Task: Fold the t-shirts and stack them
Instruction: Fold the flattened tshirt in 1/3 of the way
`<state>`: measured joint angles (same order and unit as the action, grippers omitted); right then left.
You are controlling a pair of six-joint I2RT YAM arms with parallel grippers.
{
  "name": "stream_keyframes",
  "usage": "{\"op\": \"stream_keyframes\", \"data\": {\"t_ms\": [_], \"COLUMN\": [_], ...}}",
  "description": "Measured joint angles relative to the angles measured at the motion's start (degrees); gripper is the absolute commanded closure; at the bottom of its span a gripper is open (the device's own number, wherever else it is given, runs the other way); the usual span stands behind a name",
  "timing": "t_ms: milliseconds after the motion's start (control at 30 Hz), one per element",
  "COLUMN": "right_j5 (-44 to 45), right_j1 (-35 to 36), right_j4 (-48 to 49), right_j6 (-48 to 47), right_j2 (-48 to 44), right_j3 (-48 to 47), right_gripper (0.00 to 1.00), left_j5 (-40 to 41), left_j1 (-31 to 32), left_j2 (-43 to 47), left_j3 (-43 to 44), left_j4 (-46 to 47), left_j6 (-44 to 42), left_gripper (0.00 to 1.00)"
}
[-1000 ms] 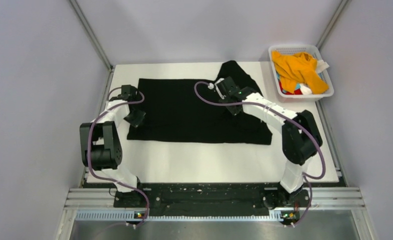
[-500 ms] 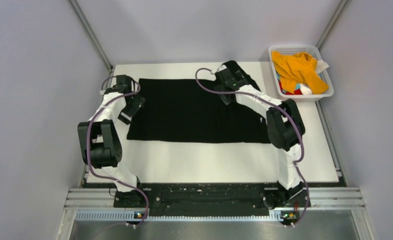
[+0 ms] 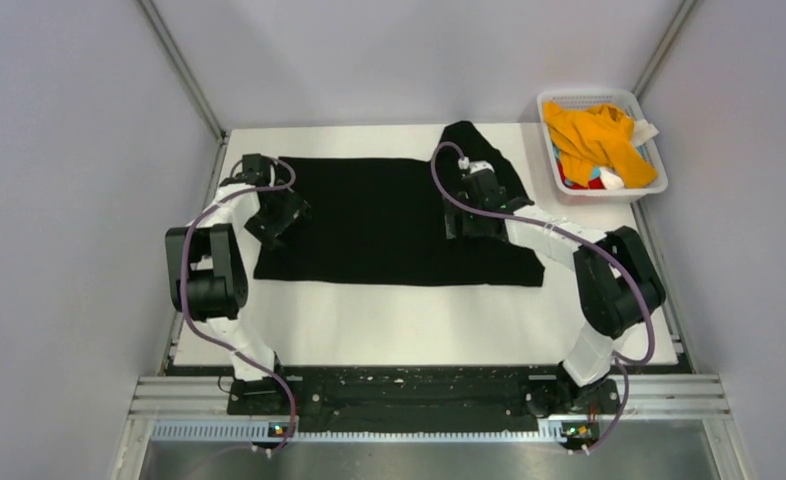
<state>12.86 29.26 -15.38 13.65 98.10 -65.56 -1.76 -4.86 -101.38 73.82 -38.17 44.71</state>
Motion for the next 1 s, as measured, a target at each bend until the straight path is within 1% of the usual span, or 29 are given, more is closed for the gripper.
{"op": "stream_keyframes", "data": {"t_ms": [100,167,267,367,467,533,667,867,1000], "right_j5": [-2.2,-2.7,-2.6,-3.1,-3.1,-3.1,-3.1,-4.1,-4.7], "right_j1": [-1.4,-2.0,-2.2,-2.1,-2.1,-2.1,-2.1,-2.1,-2.1], "right_j4": [1.0,1.3,3.3,5.9,6.6,5.9,3.2,-3.9,-8.5], "right_j6": [4.2,6.3,7.8,9.3,10.8,12.3,16.0,20.7,22.7], "right_j2": [0.8,1.0,0.8,-2.6,-7.1,-9.8,-15.8,-26.3,-31.7], "right_j3": [3.1,5.5,9.3,13.7,18.8,21.2,25.9,32.3,34.9], "right_gripper": [0.02,0.02,0.02,0.02,0.03,0.02,0.02,0.02,0.02], "left_j5": [-2.0,-3.0,-4.0,-4.7,-5.2,-5.5,-6.2,-6.3,-6.3], "left_j1": [0.0,0.0,-0.1,-0.2,-0.2,-0.2,0.3,2.2,2.6], "left_j2": [-5.4,-6.8,-5.1,-1.7,3.9,9.3,20.0,32.4,37.6], "left_j3": [0.0,0.2,-2.7,-7.5,-15.2,-21.6,-32.7,-42.5,-45.4], "left_j4": [1.1,1.2,4.9,8.6,12.9,15.2,17.2,17.1,15.2], "left_j6": [-0.5,-0.7,-0.8,-0.5,0.5,1.6,4.0,7.5,9.2], "left_gripper": [0.01,0.01,0.02,0.02,0.02,0.02,0.02,0.01,0.02]}}
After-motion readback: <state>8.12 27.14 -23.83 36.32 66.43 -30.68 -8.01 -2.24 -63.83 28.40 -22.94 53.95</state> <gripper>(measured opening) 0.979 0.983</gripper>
